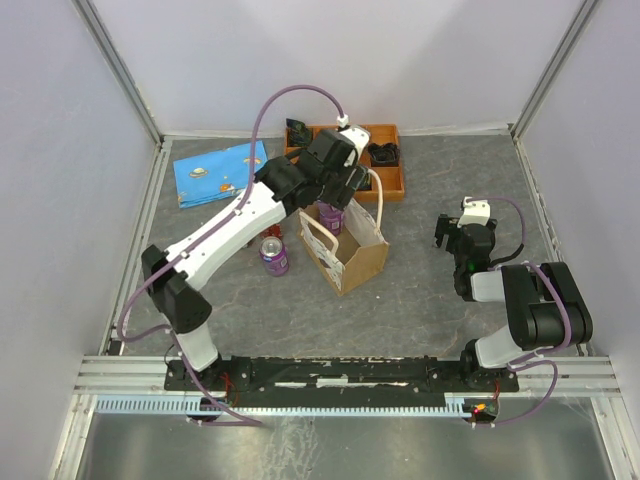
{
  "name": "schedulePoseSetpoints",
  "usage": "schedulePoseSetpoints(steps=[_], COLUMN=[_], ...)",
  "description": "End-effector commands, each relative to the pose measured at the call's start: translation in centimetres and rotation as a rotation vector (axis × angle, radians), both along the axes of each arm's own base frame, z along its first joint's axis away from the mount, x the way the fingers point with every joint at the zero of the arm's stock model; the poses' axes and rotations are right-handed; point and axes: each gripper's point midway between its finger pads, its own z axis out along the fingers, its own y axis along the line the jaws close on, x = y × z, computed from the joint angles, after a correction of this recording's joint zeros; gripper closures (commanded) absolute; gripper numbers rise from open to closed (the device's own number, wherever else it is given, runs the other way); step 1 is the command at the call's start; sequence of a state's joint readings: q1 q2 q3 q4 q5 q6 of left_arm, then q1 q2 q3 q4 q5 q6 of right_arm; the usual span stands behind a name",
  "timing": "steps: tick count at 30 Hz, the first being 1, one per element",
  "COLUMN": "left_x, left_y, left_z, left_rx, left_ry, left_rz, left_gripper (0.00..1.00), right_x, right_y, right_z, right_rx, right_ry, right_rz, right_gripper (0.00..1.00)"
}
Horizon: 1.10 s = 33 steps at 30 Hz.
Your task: Take the beverage out of the canvas bag
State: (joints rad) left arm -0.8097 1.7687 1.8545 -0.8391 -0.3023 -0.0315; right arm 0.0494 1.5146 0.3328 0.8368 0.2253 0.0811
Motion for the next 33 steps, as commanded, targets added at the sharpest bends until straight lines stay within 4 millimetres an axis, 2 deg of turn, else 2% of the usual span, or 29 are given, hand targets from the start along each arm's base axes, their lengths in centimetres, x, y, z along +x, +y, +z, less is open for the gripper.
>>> schedulePoseSetpoints(steps=[1, 6, 11, 14, 16, 21, 25, 28, 33], left_x=[0.2, -0.4, -1.2, -1.8, -2.0, -3.3, -4.6, -5.0, -5.0], left_y=[3.8, 6.8, 11.2, 14.2, 16.7, 20.7, 22.7, 23.4, 23.8], left_z=[8.4, 11.5, 14.0, 14.1, 13.5, 9.4, 4.3, 0.9, -2.9], left_rx=[-0.025, -0.015, 0.027, 0.037, 0.034, -0.001, -0.025, -0.064, -0.130], left_ry=[-0.214, -0.290, -0.359, -0.365, -0.354, -0.287, -0.218, -0.175, -0.132], left_rz=[0.101, 0.181, 0.311, 0.385, 0.449, 0.551, 0.613, 0.641, 0.667], left_gripper=[0.97, 0.97, 0.97, 0.97, 0.97, 0.97, 0.97, 0.97, 0.97], right_x=[1.3, 1.2, 1.2, 1.2, 1.2, 1.2, 1.2, 1.2, 1.2], right_y=[-0.1, -0.1, -0.1, -0.1, -0.1, -0.1, -0.1, -0.1, -0.1], right_z=[2.0, 2.0, 2.0, 2.0, 2.0, 2.0, 2.0, 2.0, 2.0], right_rx=[-0.001, -0.002, -0.001, 0.000, -0.001, -0.001, -0.001, -0.001, -0.001], right_ry=[-0.068, -0.067, -0.066, -0.068, -0.067, -0.067, -0.068, -0.067, -0.067], right_rz=[-0.001, 0.000, -0.001, -0.001, -0.001, -0.001, -0.001, -0.001, -0.001], right_gripper=[0.01, 0.01, 0.01, 0.01, 0.01, 0.01, 0.01, 0.01, 0.01])
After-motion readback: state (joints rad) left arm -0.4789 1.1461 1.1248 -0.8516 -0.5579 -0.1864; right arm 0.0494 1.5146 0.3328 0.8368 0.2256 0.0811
